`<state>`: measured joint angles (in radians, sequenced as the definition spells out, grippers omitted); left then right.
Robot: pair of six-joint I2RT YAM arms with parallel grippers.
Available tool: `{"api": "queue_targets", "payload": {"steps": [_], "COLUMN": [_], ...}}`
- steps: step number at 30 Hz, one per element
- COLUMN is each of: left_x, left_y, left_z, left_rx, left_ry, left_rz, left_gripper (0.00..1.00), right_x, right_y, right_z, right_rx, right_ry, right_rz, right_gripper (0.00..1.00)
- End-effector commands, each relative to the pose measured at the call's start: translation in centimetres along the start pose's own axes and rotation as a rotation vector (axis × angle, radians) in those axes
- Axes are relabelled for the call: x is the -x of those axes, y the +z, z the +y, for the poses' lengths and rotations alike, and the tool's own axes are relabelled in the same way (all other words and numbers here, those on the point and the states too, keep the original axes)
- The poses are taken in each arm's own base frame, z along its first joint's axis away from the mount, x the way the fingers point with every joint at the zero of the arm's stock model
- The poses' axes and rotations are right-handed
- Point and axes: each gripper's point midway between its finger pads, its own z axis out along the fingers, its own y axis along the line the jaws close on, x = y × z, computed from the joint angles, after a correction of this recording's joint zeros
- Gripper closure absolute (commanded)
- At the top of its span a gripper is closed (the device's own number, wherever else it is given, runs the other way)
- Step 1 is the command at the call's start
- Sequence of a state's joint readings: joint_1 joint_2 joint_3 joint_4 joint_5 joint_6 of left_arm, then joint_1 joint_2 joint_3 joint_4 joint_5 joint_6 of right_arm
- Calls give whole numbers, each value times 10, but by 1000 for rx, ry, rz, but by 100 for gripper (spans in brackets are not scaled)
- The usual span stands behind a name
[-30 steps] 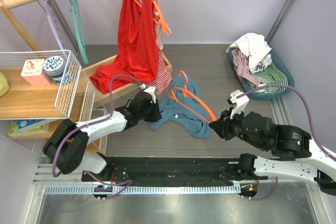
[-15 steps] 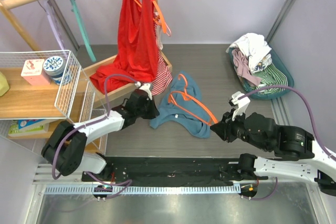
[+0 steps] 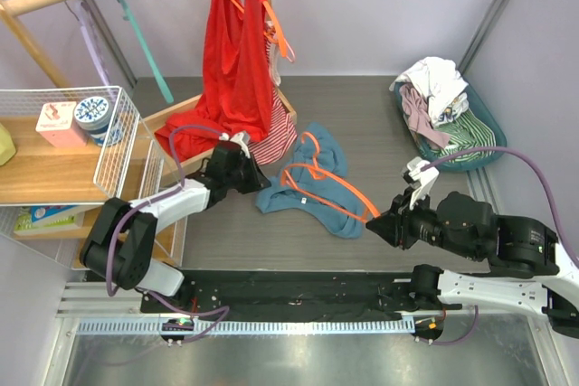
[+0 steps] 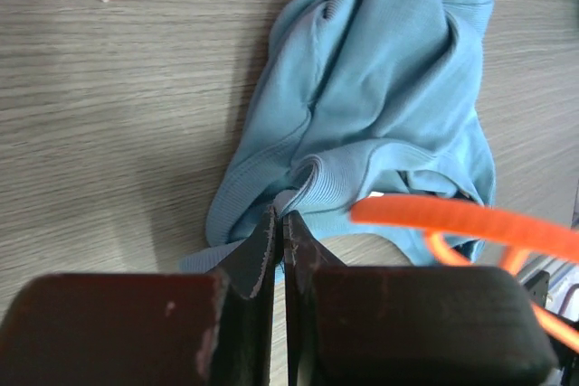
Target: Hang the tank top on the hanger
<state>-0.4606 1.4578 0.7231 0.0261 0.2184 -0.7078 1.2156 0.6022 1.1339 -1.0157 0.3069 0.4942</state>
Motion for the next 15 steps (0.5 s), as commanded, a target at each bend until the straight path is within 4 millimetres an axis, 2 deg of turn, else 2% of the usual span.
{"api": "queue_targets", "payload": {"steps": [1, 5, 7, 12, 13, 15], "left_x": [30, 34, 35, 40, 42, 44], "left_y": [-9, -17, -21, -36, -38, -44], "left_z": [-29, -37, -40, -51, -54, -59], "left_rx": [-84, -110, -119, -147, -155, -174], "left_ry": [-4, -15, -19, -17, -17, -17], "left_rz": [-77, -92, -94, -115, -118, -123], "left_gripper": [98, 99, 100, 100, 100, 100], "right_x": [3, -6, 0, -1, -6, -2], "right_y": [3, 21, 27, 42, 46, 51], "right_z": [13, 12, 17, 16, 15, 21], "right_rx": [52, 40, 59, 38, 39, 68], "right_ry": [-2, -18, -13, -24, -28, -18], "right_rz": [6, 11, -22, -49, -45, -79], "right_gripper": [99, 99, 99, 99, 99, 99]}}
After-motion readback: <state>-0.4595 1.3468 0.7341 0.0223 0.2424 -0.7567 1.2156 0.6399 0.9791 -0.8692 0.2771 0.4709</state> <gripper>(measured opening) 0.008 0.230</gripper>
